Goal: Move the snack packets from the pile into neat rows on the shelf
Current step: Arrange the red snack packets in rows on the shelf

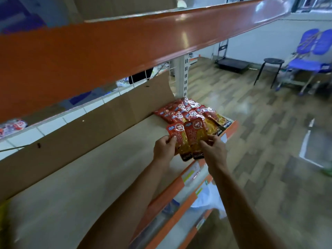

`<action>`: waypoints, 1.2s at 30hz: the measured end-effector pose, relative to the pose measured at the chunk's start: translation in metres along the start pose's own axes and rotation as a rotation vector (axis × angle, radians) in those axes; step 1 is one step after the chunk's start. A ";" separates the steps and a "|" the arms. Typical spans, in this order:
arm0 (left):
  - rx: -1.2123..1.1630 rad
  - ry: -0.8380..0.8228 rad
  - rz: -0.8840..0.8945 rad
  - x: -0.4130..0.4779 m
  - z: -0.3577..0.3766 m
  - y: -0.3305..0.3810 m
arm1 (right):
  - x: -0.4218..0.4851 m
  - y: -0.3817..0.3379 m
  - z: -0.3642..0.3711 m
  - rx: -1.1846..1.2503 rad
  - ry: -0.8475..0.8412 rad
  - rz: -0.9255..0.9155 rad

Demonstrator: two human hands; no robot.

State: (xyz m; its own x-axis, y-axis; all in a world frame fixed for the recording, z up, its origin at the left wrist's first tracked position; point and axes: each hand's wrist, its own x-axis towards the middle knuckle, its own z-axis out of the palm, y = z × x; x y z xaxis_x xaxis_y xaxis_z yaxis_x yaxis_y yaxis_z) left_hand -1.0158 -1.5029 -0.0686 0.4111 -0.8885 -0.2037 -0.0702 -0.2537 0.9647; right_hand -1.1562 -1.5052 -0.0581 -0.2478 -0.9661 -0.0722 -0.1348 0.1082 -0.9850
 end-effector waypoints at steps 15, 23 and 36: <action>0.080 0.294 -0.073 0.055 0.061 0.011 | 0.142 -0.012 -0.002 -0.096 -0.241 -0.118; 0.139 0.406 -0.064 0.054 0.076 0.012 | 0.164 -0.001 -0.007 -0.116 -0.406 -0.168; 0.191 0.507 0.072 0.039 0.094 0.033 | 0.161 -0.005 -0.012 -0.034 -0.657 -0.117</action>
State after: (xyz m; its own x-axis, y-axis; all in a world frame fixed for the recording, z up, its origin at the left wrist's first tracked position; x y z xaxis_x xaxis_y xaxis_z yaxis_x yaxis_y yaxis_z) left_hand -1.0876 -1.5820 -0.0601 0.7823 -0.6228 0.0128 -0.2588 -0.3062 0.9161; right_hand -1.2069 -1.6590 -0.0630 0.4046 -0.9127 -0.0566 -0.1585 -0.0091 -0.9873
